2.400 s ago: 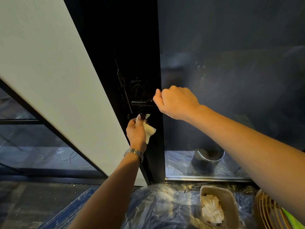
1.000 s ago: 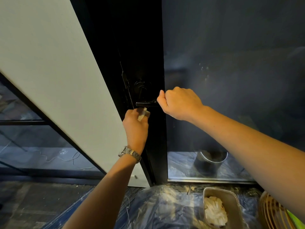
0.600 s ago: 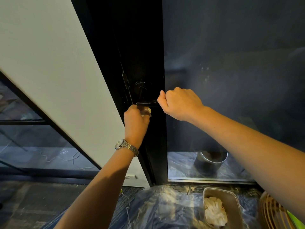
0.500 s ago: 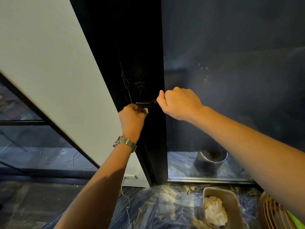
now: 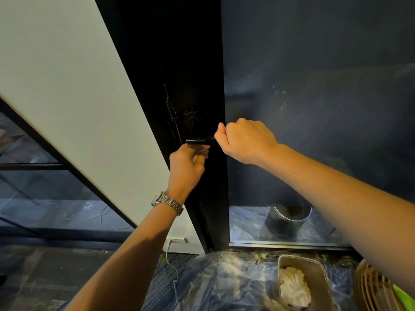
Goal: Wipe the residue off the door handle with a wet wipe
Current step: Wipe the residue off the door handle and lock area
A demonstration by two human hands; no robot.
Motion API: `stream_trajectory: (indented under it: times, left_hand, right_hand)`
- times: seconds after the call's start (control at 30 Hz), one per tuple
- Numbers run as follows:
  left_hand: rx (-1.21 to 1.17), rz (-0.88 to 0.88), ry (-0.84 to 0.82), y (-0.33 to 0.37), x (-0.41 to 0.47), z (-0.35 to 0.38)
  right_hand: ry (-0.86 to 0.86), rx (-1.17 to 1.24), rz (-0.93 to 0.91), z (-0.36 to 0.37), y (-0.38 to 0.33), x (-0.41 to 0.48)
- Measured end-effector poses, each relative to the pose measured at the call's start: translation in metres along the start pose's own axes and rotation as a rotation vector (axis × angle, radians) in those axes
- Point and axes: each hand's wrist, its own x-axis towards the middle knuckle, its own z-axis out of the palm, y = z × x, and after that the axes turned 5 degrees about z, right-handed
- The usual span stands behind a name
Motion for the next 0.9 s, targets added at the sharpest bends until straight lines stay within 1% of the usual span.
stream_trajectory:
  times: [0.07, 0.1, 0.17, 0.2, 0.3, 0.33, 0.37, 0.43, 0.47, 0.5, 0.53, 0.6, 0.73, 0.83, 0.9]
  left_hand:
    - [0.031, 0.007, -0.034, -0.001, 0.005, 0.004]
    - [0.031, -0.038, -0.011, -0.002, 0.008, 0.005]
    - [-0.011, -0.136, 0.096, -0.005, 0.01, 0.007]
    - [-0.038, -0.159, 0.153, -0.006, 0.009, 0.006]
    - [-0.062, -0.159, 0.261, -0.005, 0.004, 0.009]
    - [-0.056, -0.148, 0.245, -0.002, 0.004, 0.012]
    - [-0.026, -0.109, 0.173, 0.001, 0.003, 0.015]
    - [0.099, 0.052, -0.037, 0.006, 0.001, 0.022]
    - [0.151, 0.118, -0.105, 0.004, 0.0, 0.024]
    - [0.182, 0.136, -0.124, 0.003, -0.001, 0.025]
    - [0.193, 0.114, -0.093, 0.0, -0.001, 0.024]
    - [0.166, -0.001, 0.035, -0.004, -0.001, 0.023]
    - [-0.005, -0.232, 0.225, 0.001, 0.001, 0.026]
    - [-0.086, -0.392, 0.264, 0.001, 0.004, 0.026]
    - [-0.076, -0.385, 0.247, 0.001, 0.005, 0.023]
  right_hand:
    - [-0.005, 0.004, 0.001, 0.0, -0.001, 0.0]
    - [-0.01, 0.009, 0.003, -0.001, -0.001, -0.001]
    - [-0.017, 0.014, 0.009, -0.001, -0.001, -0.001]
    - [-0.019, 0.013, 0.007, -0.001, -0.001, -0.001]
    - [-0.016, -0.007, 0.001, 0.0, 0.0, 0.0]
    - [-0.015, -0.012, 0.001, 0.0, 0.0, 0.0]
    - [-0.012, -0.014, 0.001, 0.0, 0.0, 0.0]
    - [-0.008, -0.016, -0.001, 0.0, 0.0, 0.0]
    - [-0.01, -0.015, -0.003, 0.0, 0.0, 0.0]
    - [-0.013, -0.014, -0.004, 0.001, 0.0, -0.001]
    - [-0.011, -0.017, -0.005, 0.001, 0.0, -0.001]
    - [-0.003, -0.026, -0.003, 0.001, 0.0, -0.001]
    - [-0.001, -0.033, -0.011, 0.001, 0.0, 0.0]
    - [-0.008, -0.019, -0.007, 0.001, 0.0, 0.0]
    - [-0.003, -0.013, -0.008, 0.0, 0.0, 0.0]
